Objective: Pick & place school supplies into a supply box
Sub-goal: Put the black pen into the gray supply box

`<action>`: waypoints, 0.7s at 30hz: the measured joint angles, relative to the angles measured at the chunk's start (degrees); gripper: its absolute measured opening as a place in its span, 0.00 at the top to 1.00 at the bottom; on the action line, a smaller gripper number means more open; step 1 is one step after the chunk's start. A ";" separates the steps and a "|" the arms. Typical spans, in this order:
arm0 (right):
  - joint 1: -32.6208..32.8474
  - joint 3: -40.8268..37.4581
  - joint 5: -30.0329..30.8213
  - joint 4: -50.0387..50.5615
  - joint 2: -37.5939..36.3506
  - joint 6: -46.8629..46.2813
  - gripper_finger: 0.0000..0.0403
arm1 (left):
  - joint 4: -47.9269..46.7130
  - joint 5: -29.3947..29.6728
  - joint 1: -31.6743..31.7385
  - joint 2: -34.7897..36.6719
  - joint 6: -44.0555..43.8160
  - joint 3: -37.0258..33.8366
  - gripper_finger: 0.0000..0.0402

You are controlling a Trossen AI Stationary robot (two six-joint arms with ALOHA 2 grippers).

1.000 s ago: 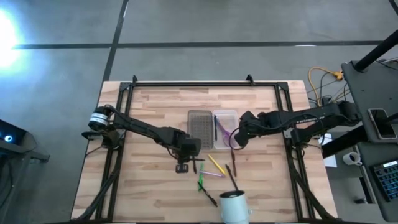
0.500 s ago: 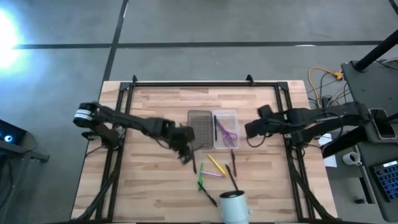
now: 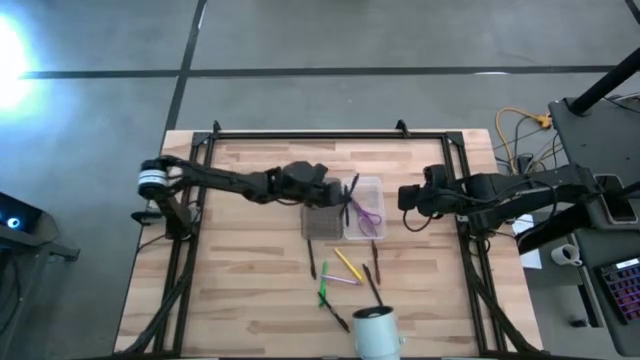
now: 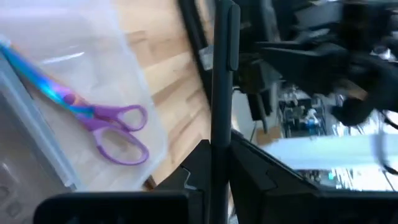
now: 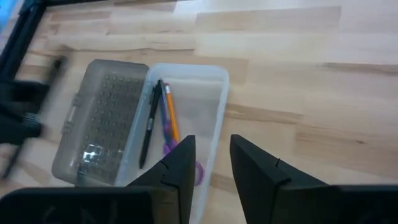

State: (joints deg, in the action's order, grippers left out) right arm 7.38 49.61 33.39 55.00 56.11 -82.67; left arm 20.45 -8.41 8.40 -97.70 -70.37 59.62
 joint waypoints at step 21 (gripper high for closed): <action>0.00 -0.20 -3.58 0.01 1.86 0.95 0.78 | -17.92 10.81 0.09 -12.75 -5.59 13.59 0.80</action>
State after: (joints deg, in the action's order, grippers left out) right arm 7.38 49.41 29.81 55.01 57.97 -81.73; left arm 2.54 2.39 8.49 -110.45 -75.96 73.21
